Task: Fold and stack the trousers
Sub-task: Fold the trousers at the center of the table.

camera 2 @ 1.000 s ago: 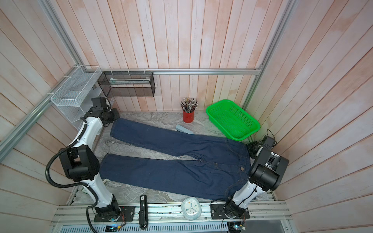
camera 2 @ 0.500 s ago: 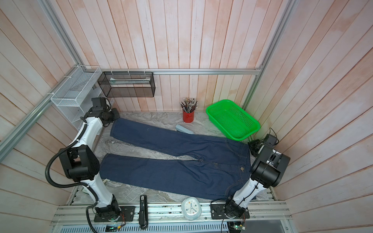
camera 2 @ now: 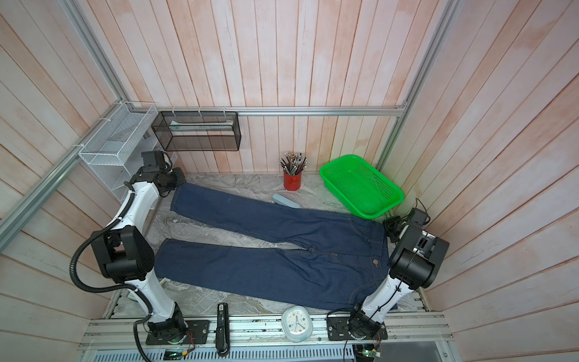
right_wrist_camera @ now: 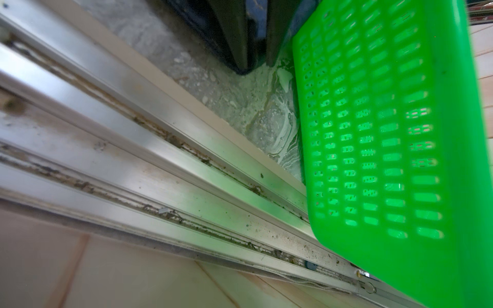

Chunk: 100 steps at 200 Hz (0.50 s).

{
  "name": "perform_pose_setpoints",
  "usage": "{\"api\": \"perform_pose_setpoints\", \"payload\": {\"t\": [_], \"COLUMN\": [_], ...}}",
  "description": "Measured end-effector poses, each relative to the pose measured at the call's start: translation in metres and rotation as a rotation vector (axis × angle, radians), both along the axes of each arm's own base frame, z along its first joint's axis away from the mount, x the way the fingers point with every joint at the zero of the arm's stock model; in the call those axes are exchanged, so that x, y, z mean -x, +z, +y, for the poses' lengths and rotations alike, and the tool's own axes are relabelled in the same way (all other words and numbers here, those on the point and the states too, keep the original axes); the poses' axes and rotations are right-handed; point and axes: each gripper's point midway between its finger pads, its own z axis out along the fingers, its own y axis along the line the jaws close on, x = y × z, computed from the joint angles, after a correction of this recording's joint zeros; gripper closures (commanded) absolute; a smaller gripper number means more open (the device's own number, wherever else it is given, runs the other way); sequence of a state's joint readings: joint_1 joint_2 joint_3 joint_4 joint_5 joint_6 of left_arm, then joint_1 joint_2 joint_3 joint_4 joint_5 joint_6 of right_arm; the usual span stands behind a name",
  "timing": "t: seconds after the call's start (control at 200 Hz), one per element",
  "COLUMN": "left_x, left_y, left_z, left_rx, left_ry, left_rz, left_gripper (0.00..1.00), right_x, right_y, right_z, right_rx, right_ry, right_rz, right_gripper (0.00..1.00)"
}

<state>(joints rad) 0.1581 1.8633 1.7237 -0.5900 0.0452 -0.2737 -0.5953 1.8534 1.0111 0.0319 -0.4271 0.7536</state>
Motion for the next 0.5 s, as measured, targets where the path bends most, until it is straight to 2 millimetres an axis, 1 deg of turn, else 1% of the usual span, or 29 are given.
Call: {"api": "perform_pose_setpoints", "payload": {"t": [0.035, 0.115, 0.21, 0.31, 0.5], "left_x": [0.0, 0.0, 0.001, 0.002, 0.008], "left_y": [0.0, 0.001, 0.004, 0.008, 0.02], "left_z": [0.0, 0.0, 0.0, 0.001, 0.005], "left_rx": [0.0, -0.001, -0.002, -0.006, -0.017], "left_ry": [0.0, 0.001, 0.001, 0.004, 0.019], "left_rz": [-0.001, -0.003, -0.008, -0.016, -0.028], "left_gripper": [1.0, 1.0, 1.0, 1.0, 1.0], "right_x": [-0.001, -0.003, -0.004, -0.004, 0.001], "right_y": [0.0, 0.002, 0.013, 0.036, 0.089], "right_z": [0.002, 0.006, 0.007, 0.007, 0.01], "right_rx": [-0.004, -0.009, -0.002, 0.02, 0.078], "right_ry": [0.004, 0.012, 0.018, 0.018, 0.011], "right_rz": [-0.002, -0.007, -0.027, -0.064, -0.142], "right_gripper": [1.0, 1.0, 1.0, 1.0, 1.0]}}
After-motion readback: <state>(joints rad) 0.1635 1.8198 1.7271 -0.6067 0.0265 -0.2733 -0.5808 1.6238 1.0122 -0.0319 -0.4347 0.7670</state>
